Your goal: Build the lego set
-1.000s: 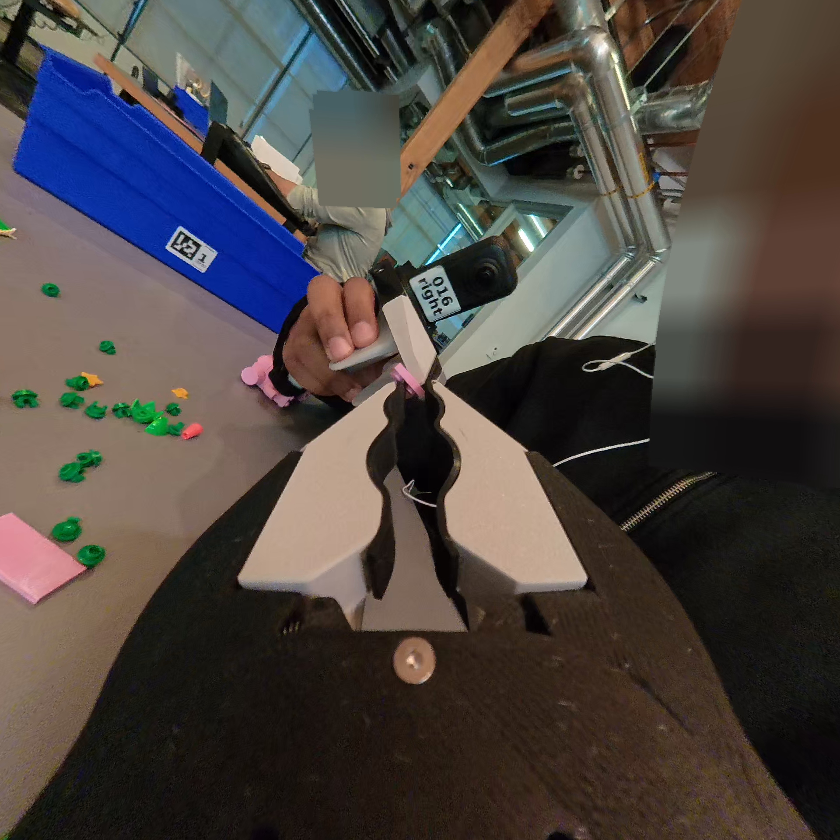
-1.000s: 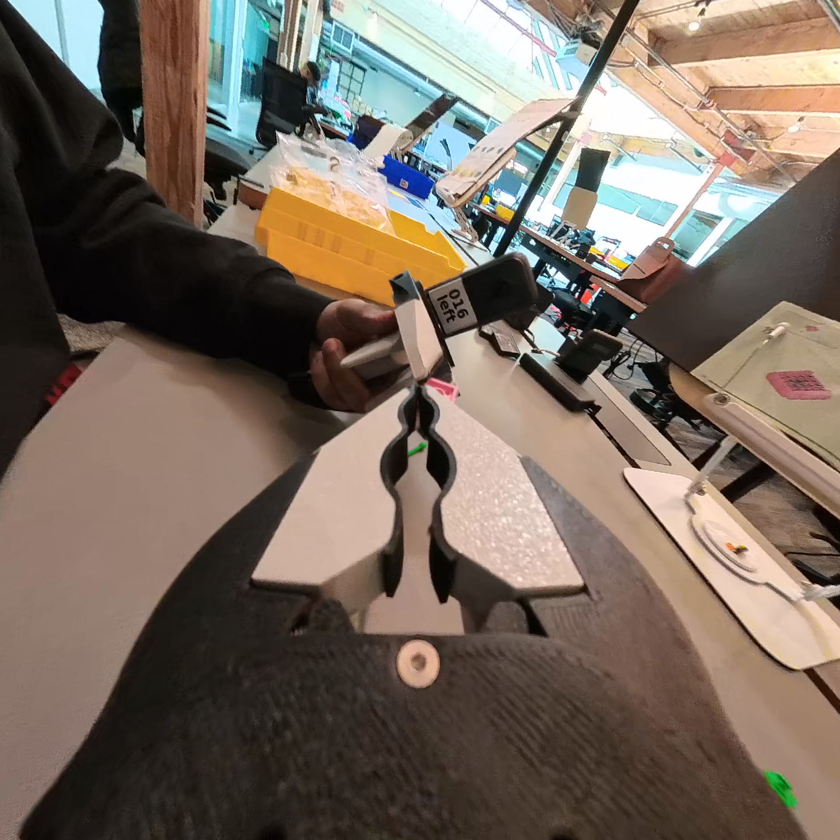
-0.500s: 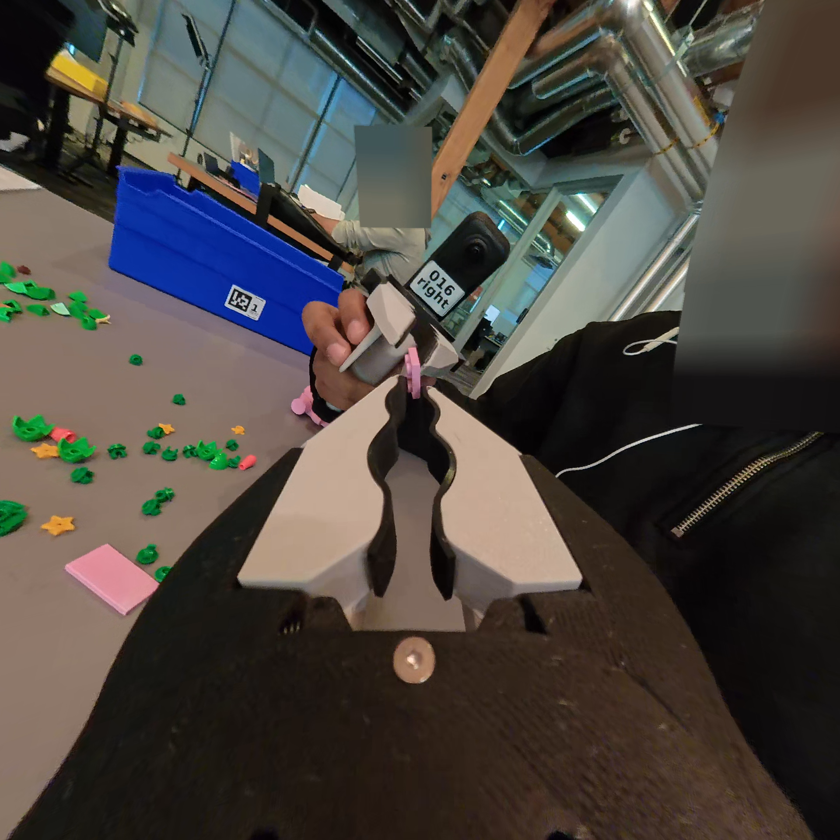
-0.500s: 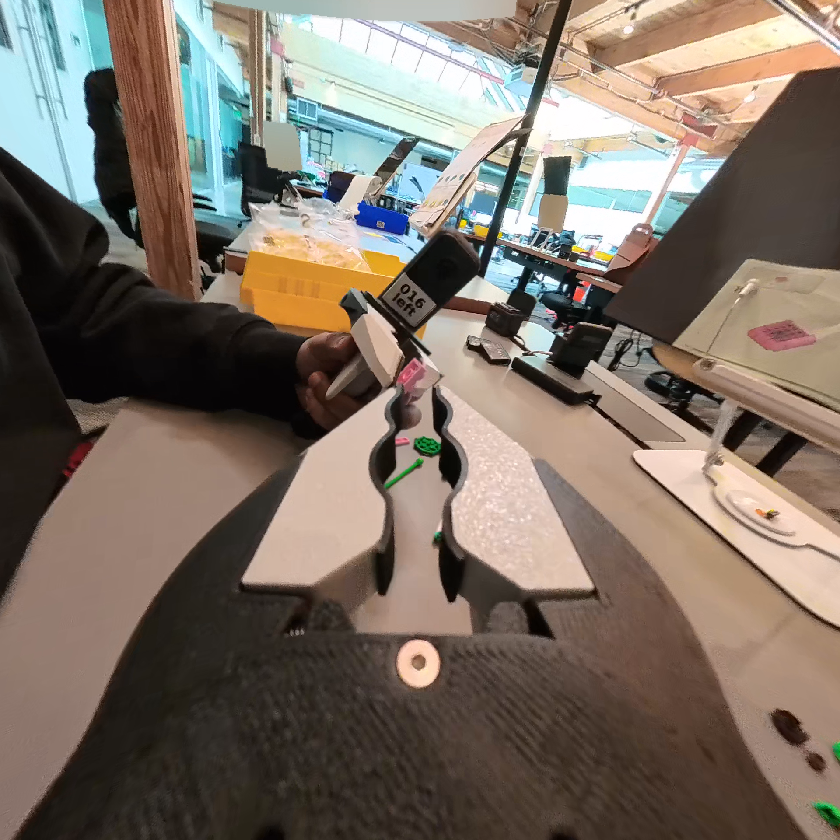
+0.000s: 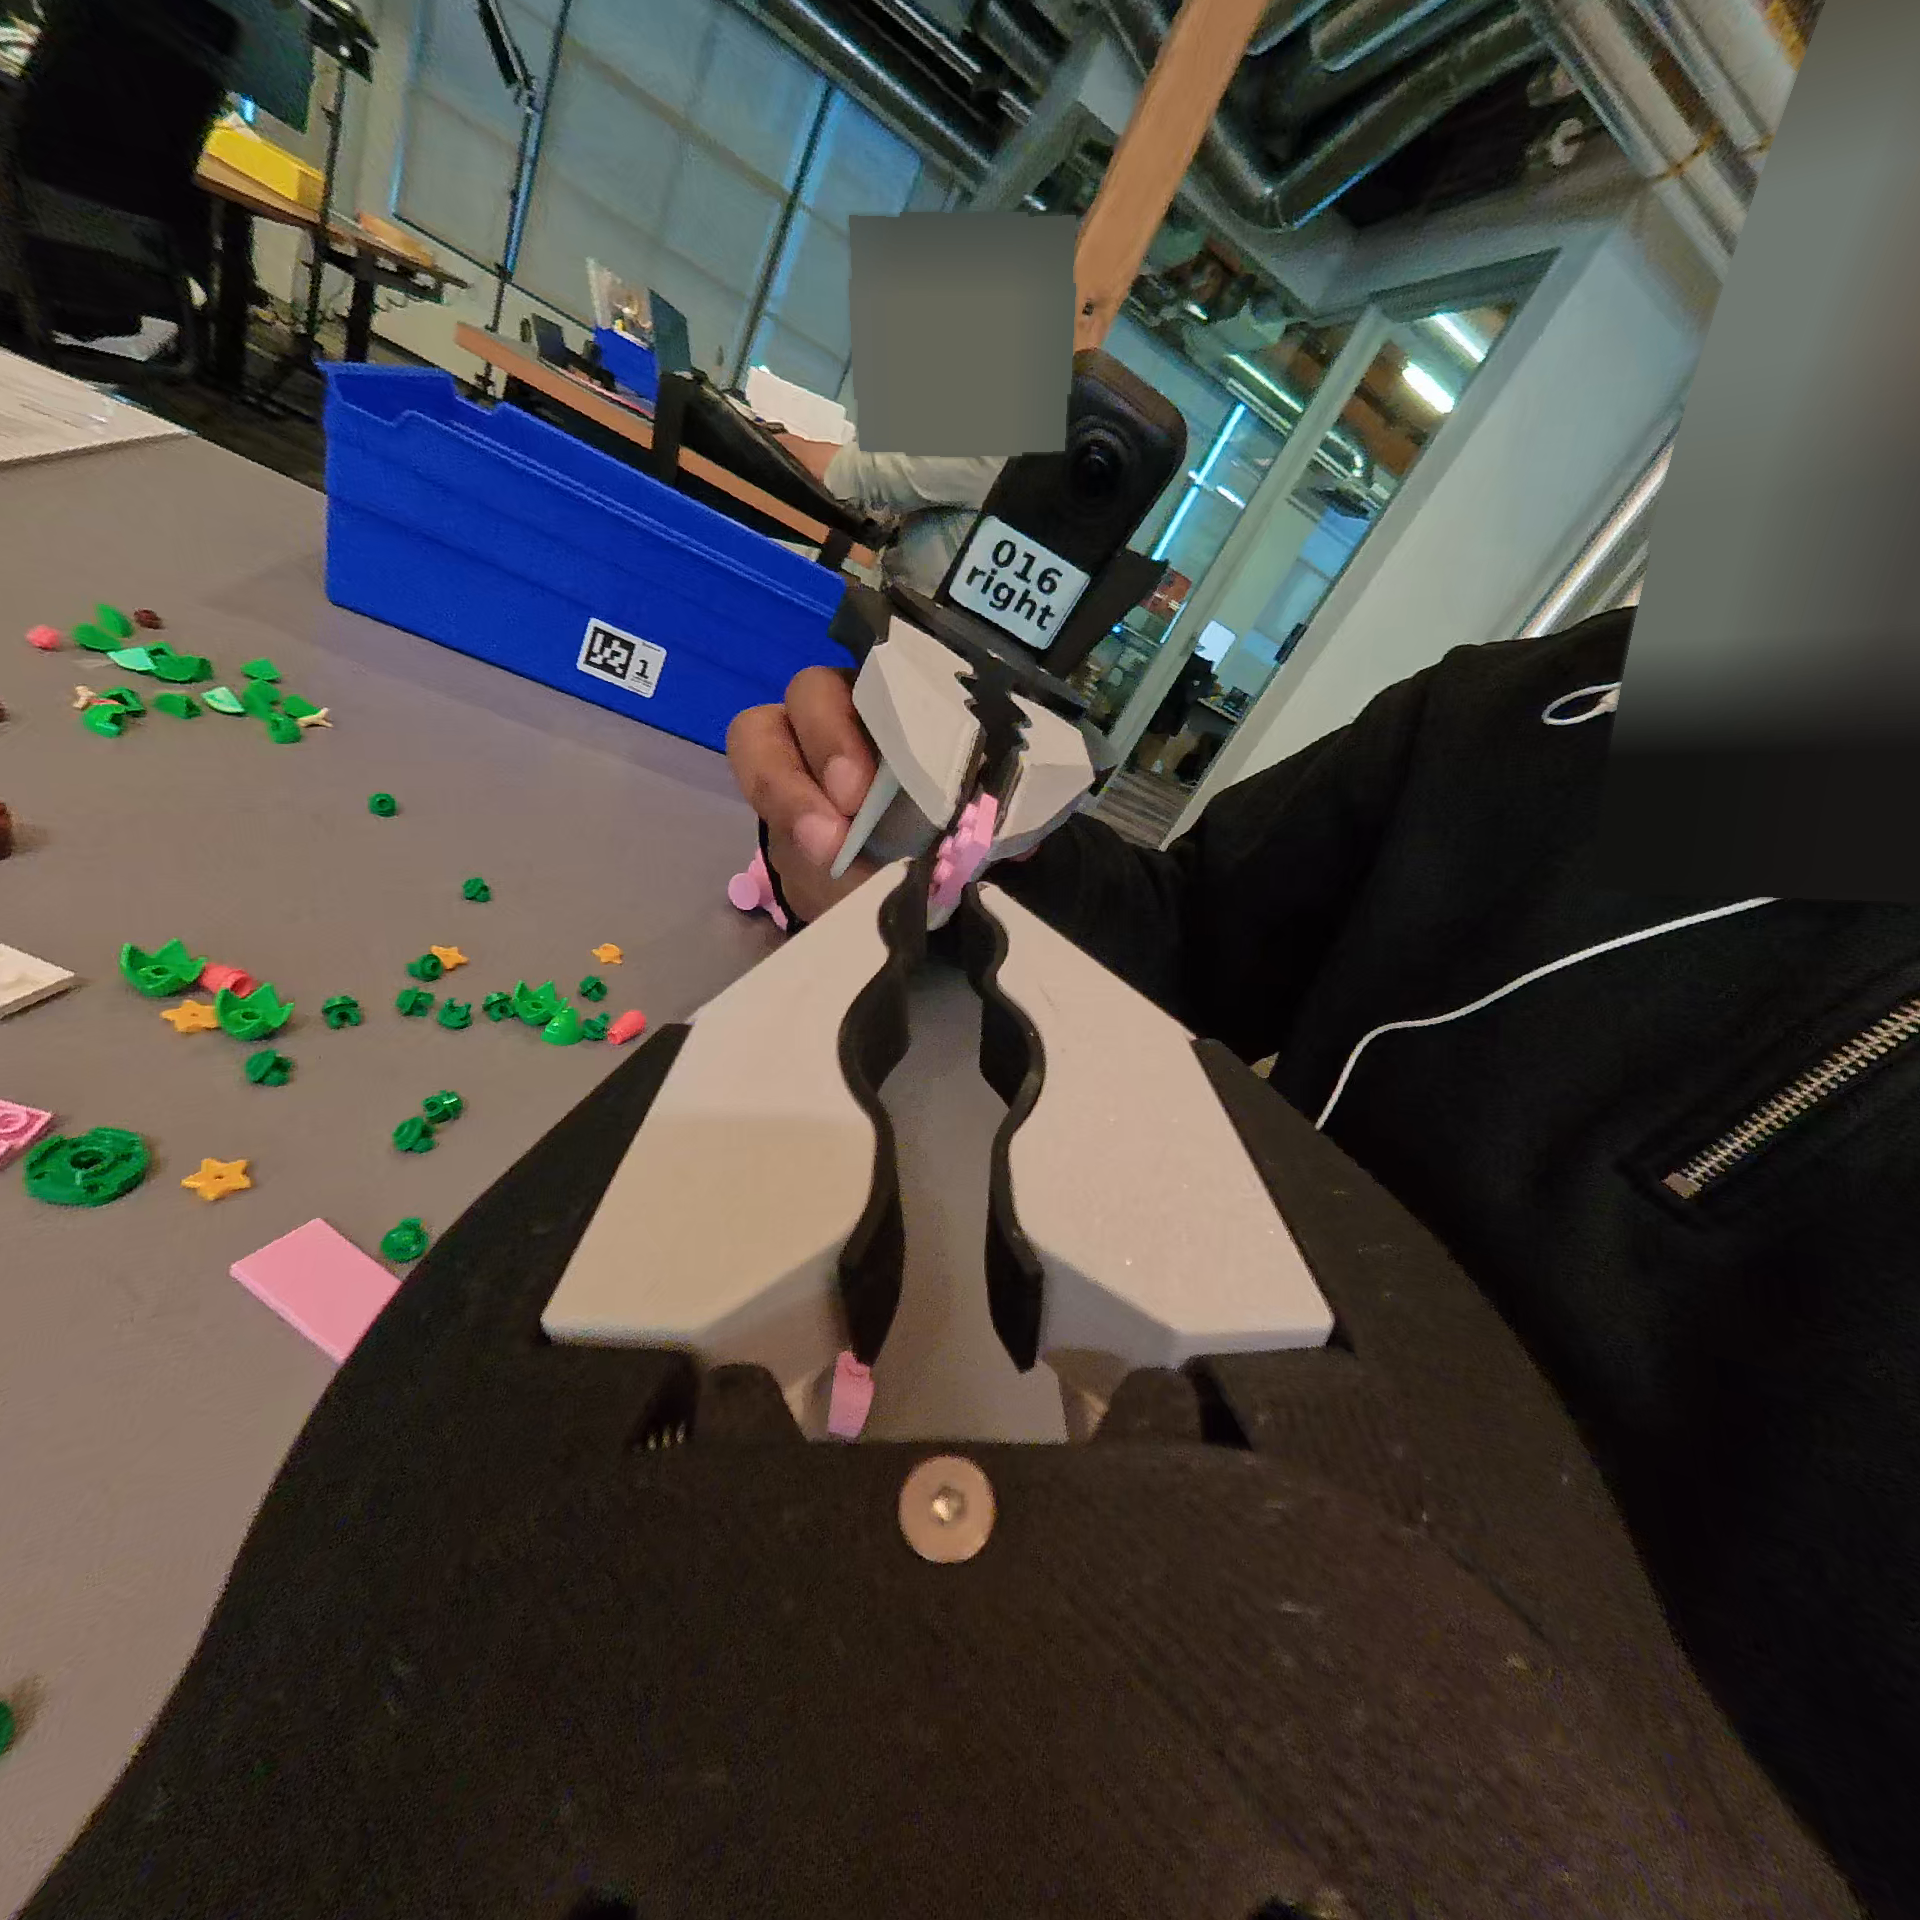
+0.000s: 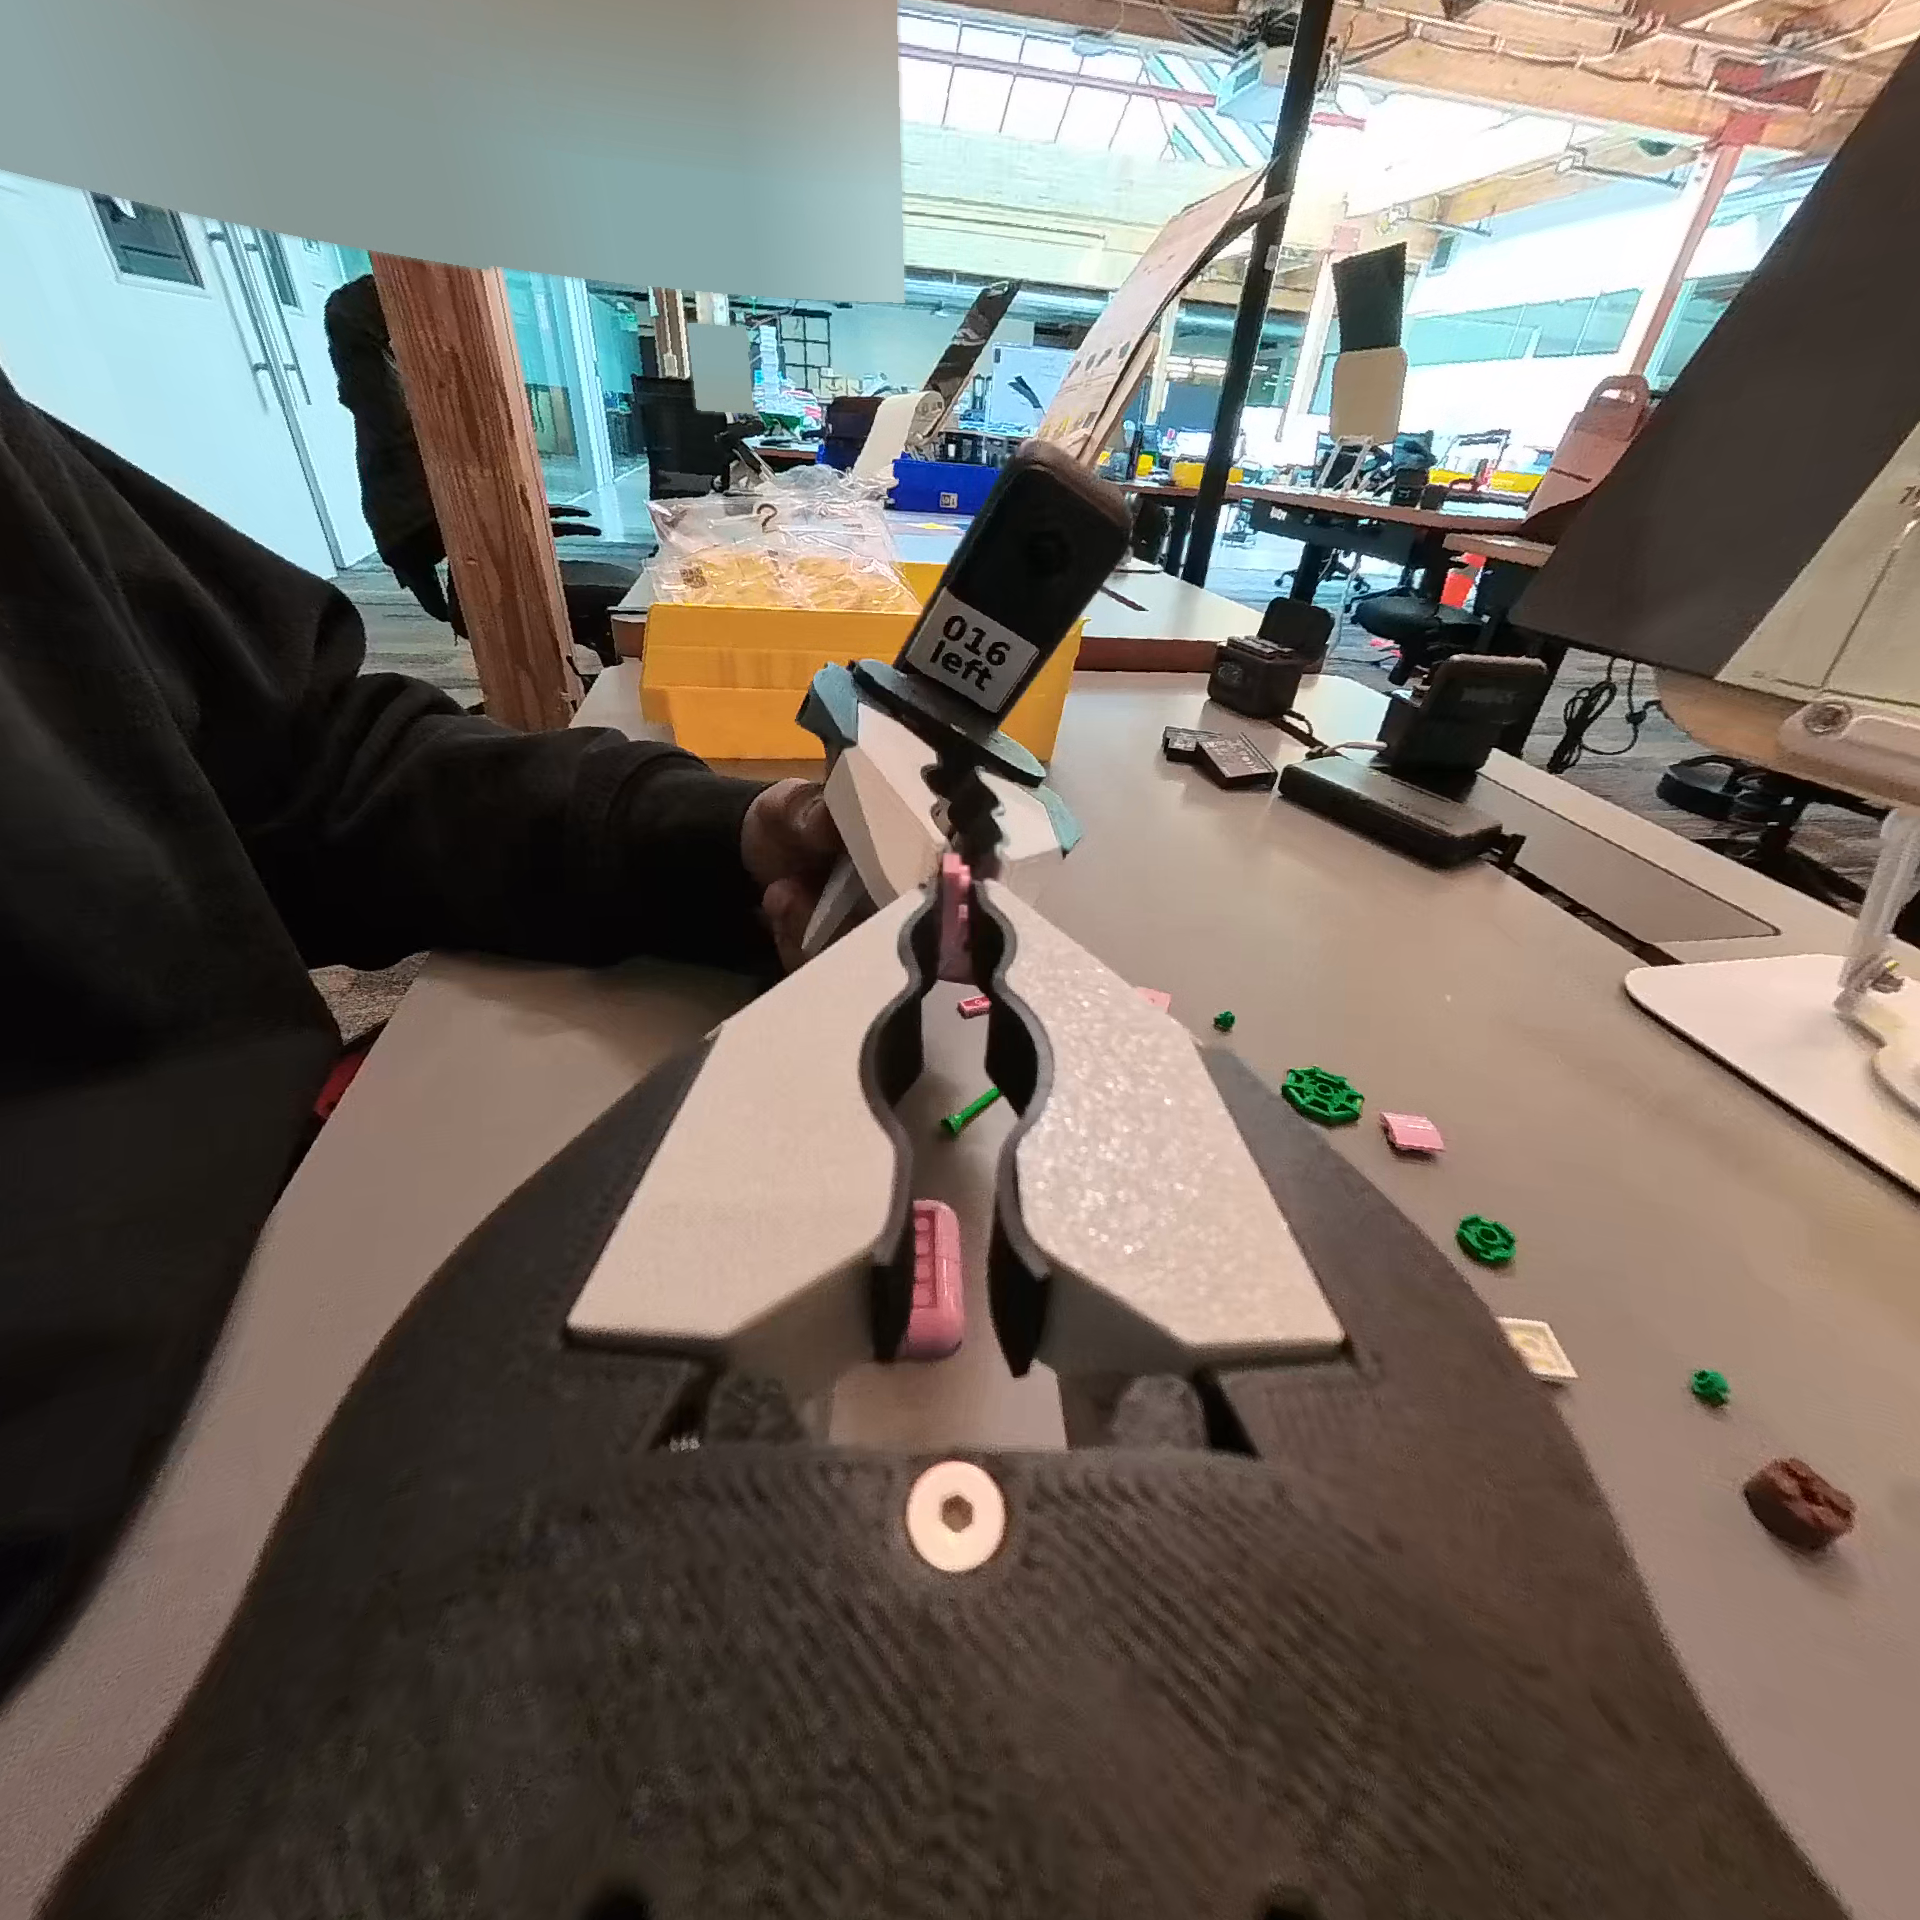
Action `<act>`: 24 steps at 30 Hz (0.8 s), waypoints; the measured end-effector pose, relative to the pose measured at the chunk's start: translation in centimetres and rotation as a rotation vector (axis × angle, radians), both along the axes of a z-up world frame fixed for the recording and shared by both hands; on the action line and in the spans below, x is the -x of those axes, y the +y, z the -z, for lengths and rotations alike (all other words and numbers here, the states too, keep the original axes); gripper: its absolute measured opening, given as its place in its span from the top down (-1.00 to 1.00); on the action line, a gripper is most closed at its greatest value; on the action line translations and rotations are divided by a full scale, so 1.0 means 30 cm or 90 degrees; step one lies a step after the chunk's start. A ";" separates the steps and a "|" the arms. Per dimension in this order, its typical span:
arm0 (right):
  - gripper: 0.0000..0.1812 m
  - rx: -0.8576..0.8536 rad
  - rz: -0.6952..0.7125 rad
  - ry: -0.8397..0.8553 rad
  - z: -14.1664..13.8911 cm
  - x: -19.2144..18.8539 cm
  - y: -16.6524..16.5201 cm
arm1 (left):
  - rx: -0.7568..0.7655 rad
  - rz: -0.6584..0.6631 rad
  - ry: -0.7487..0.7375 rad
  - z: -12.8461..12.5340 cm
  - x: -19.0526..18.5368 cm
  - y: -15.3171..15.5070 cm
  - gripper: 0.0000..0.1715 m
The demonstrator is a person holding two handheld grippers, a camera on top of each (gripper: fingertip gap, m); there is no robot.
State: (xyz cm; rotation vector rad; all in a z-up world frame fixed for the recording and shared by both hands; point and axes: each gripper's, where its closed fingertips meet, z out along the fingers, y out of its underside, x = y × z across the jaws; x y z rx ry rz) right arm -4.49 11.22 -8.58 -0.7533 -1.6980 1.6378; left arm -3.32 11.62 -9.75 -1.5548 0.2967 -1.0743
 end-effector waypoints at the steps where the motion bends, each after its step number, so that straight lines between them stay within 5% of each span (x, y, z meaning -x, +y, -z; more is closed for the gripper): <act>1: 0.97 -0.002 0.001 -0.001 -0.001 0.000 0.003 | 0.000 -0.007 0.004 0.002 0.003 0.004 0.91; 9: 0.98 -0.082 0.043 0.026 0.003 0.006 0.031 | -0.006 -0.056 0.092 0.018 0.017 0.015 0.42; 15: 0.97 -0.195 0.115 0.027 0.054 -0.039 0.022 | 0.059 -0.091 0.326 0.162 0.039 0.014 0.32; 24: 0.97 -0.617 0.184 -0.041 0.288 -0.231 -0.018 | 0.158 -0.040 0.383 0.284 -0.003 -0.026 0.13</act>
